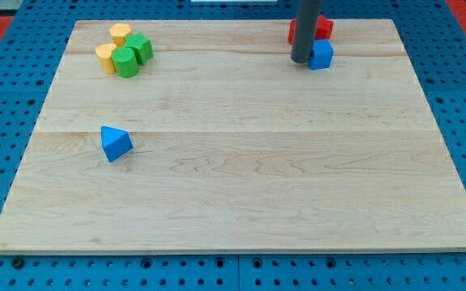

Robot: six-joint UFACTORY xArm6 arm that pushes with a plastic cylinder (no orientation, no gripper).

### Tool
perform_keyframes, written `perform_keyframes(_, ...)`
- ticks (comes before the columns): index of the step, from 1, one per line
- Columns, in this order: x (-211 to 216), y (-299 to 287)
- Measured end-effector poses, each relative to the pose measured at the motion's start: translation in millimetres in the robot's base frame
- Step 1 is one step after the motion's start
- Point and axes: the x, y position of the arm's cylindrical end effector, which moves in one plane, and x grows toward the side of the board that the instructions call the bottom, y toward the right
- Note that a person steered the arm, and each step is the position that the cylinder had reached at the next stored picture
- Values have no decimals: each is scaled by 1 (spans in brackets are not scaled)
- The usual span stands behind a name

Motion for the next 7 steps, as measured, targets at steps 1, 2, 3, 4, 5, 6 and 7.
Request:
perform_keyframes(1, 20, 0)
perform_keyframes(2, 19, 13)
perform_keyframes(3, -3, 30)
perform_keyframes(4, 4, 33)
perform_keyframes(5, 36, 33)
perform_keyframes(6, 82, 30)
perform_keyframes(7, 141, 16)
